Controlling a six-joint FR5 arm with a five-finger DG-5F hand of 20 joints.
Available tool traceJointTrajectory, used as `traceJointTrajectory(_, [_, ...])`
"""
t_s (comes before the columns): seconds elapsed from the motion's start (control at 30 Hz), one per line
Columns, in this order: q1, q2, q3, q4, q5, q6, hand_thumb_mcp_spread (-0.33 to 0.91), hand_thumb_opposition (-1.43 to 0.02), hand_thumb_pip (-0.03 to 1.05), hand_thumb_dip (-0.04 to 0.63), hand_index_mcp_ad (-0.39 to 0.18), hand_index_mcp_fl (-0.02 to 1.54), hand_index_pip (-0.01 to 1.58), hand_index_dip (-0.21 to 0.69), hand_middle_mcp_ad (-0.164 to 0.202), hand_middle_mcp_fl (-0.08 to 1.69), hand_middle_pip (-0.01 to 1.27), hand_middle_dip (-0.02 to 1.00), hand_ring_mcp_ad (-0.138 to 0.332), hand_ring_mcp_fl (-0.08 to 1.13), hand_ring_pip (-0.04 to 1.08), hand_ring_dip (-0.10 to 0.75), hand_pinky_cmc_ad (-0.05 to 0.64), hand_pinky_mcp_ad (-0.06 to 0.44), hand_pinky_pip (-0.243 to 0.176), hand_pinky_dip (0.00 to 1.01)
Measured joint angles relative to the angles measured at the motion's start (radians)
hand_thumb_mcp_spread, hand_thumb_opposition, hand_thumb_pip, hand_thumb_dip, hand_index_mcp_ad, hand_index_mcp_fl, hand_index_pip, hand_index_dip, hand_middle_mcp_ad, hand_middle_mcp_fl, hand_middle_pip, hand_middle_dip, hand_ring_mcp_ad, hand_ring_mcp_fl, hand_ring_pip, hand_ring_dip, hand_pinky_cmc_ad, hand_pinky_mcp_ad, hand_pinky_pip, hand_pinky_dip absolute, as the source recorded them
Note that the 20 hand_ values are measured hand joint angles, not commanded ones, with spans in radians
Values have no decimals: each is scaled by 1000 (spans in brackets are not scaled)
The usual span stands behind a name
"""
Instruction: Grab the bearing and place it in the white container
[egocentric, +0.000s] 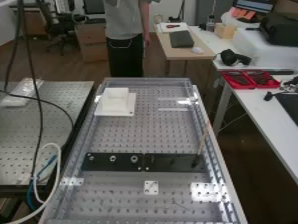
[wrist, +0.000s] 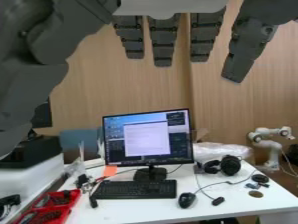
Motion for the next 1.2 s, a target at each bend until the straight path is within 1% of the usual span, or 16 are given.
traceJointTrajectory(0.13, [2, 3, -24, 12, 14, -1, 216, -682, 293, 17, -10, 9, 72, 202, 91, 5, 134, 161, 192, -10, 91, 113, 429, 347, -106, 396])
traceJointTrajectory(0.2, [3, 4, -40, 21, 24, 0, 216, -682, 293, 14, -10, 9, 72, 202, 91, 5, 138, 161, 202, -9, 91, 113, 431, 346, -106, 396])
traceJointTrajectory(0.3, [3, 8, -70, 37, 44, 10, 215, -682, 304, 19, -10, 9, 72, 202, 91, 5, 138, 161, 202, -12, 91, 113, 431, 346, -117, 394])
traceJointTrajectory(0.33, [4, 10, -84, 45, 55, 16, 213, -679, 307, 14, -10, 9, 72, 202, 91, 5, 138, 161, 202, -9, 91, 113, 443, 346, -119, 394])
traceJointTrajectory(0.4, [5, 13, -104, 55, 72, 20, 216, -693, 311, 14, -10, 9, 72, 202, 91, 5, 138, 161, 202, -9, 91, 113, 445, 344, -119, 398])
traceJointTrajectory(0.5, [10, 20, -137, 80, 106, 16, 216, -695, 316, 21, -10, 9, 72, 201, 89, 3, 140, 173, 202, -9, 86, 119, 445, 344, -122, 400])
traceJointTrajectory(0.63, [17, 35, -198, 139, 146, 11, 216, -695, 328, 14, -10, 9, 72, 201, 89, 3, 140, 175, 202, -9, 86, 119, 445, 346, -122, 401])
traceJointTrajectory(0.7, [19, 37, -226, 168, 159, 13, 215, -695, 368, 14, -12, 9, 72, 201, 91, 24, 138, 176, 202, -12, 86, 119, 445, 346, -124, 398])
traceJointTrajectory(0.73, [19, 37, -241, 184, 166, 15, 236, -709, 380, 14, -9, 9, 72, 197, 87, 31, 141, 180, 204, -12, 84, 119, 445, 346, -124, 401])
traceJointTrajectory(0.8, [18, 37, -264, 208, 176, 19, 229, -714, 396, 14, -9, 12, 68, 190, 91, 51, 147, 192, 208, -9, 87, 119, 445, 346, -120, 403])
traceJointTrajectory(0.87, [17, 36, -297, 246, 189, 33, 243, -709, 421, 19, -9, 24, 75, 185, 91, 105, 145, 209, 208, -12, 84, 119, 445, 346, -124, 398])
traceJointTrajectory(0.9, [16, 35, -303, 252, 192, 35, 265, -728, 468, 37, -9, 38, 87, 169, 89, 134, 147, 223, 208, -12, 84, 119, 445, 346, -124, 410])
traceJointTrajectory(1.0, [13, 28, -328, 283, 202, 46, 264, -740, 501, 79, -10, 73, 87, 157, 89, 178, 147, 265, 209, -12, 84, 119, 445, 344, -124, 412])
traceJointTrajectory(1.1, [8, 16, -349, 311, 211, 57, 258, -757, 579, 94, -10, 72, 87, 147, 89, 213, 152, 286, 209, -9, 87, 119, 445, 344, -120, 415])
traceJointTrajectory(1.13, [5, 9, -357, 321, 214, 63, 271, -756, 586, 108, -10, 108, 84, 138, 89, 227, 147, 288, 206, -9, 84, 119, 445, 344, -120, 415])
traceJointTrajectory(1.2, [0, -1, -365, 329, 218, 72, 278, -777, 611, 134, -10, 161, 98, 126, 89, 278, 150, 337, 209, -9, 84, 119, 445, 346, -124, 417])
